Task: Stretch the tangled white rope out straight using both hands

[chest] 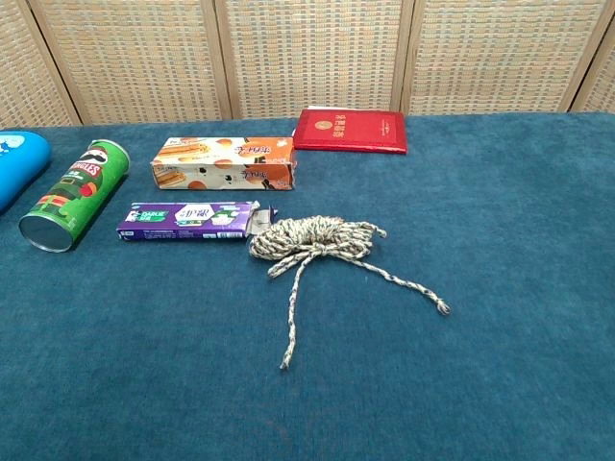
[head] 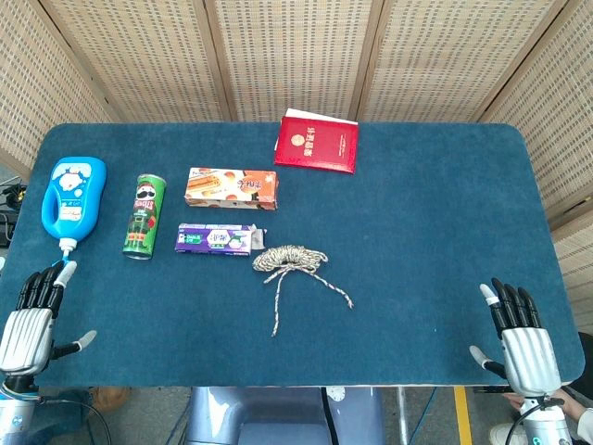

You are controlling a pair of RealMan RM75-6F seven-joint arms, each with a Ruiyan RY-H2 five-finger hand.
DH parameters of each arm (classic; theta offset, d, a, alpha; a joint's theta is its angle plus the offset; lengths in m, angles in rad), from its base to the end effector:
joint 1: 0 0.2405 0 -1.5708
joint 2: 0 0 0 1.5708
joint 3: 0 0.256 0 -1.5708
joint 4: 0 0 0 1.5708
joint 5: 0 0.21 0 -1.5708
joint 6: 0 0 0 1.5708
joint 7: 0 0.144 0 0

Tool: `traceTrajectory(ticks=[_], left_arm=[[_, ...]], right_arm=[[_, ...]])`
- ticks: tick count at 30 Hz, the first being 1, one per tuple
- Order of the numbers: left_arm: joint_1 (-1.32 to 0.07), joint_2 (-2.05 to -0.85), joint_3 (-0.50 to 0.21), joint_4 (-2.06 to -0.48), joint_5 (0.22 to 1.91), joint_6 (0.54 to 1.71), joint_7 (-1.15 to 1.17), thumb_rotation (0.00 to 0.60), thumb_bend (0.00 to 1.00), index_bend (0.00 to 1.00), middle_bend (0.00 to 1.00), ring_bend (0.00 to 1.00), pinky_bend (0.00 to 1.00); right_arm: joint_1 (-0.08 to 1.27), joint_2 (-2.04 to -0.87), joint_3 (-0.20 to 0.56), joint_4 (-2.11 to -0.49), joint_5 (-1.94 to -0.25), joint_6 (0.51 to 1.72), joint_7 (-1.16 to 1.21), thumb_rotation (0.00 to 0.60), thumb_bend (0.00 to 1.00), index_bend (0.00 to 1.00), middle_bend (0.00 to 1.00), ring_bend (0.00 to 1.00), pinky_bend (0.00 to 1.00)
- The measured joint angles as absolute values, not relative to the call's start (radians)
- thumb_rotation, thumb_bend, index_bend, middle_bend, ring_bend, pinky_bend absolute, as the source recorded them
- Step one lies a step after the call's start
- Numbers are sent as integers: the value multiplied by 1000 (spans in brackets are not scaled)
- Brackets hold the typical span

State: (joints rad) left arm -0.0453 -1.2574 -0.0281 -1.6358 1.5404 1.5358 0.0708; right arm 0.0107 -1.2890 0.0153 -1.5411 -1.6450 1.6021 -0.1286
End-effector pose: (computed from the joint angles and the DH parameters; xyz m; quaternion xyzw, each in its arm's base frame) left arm -0.2923 0.1632 0.1160 -0.5761 -0.4098 -0.4191 0.5697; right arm -0.2965 -0.1498 0.1149 0.6078 -0.3460 0.4111 0.5847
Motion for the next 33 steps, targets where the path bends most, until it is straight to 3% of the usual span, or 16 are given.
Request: traceTrajectory(ticks=[10, 17, 23, 31, 33], left_arm=[[-46, -1258, -21, -1636, 1548, 1535, 70, 600, 76, 0, 0, 0, 0], [-46, -1257, -12, -1634, 1561, 1534, 65, 600, 77, 0, 0, 0, 0], [-49, -1263, -9, -1639, 1566, 1531, 75, 600, 77, 0, 0, 0, 0], [-52, -1271, -9, -1640, 1560, 1525, 95, 600, 77, 0, 0, 0, 0], [-54, -1273, -12, -1639, 1552, 1519, 100, 600, 77, 0, 0, 0, 0]], right_arm=[[18, -1288, 13, -1550, -1646, 1587, -134, 600, 0, 18, 0, 0, 0], [62, -1285, 17, -1567, -1658, 1523, -151, 600, 1, 86, 0, 0, 0], [164, -1270, 32, -1615, -1683, 1381, -188, 600, 34, 152, 0, 0, 0], [354, -1253, 83, -1699, -1655, 1101, -282, 600, 37, 178, 0, 0, 0], [400, -1260, 98, -1710, -1631, 1035, -312, 600, 89, 191, 0, 0, 0]])
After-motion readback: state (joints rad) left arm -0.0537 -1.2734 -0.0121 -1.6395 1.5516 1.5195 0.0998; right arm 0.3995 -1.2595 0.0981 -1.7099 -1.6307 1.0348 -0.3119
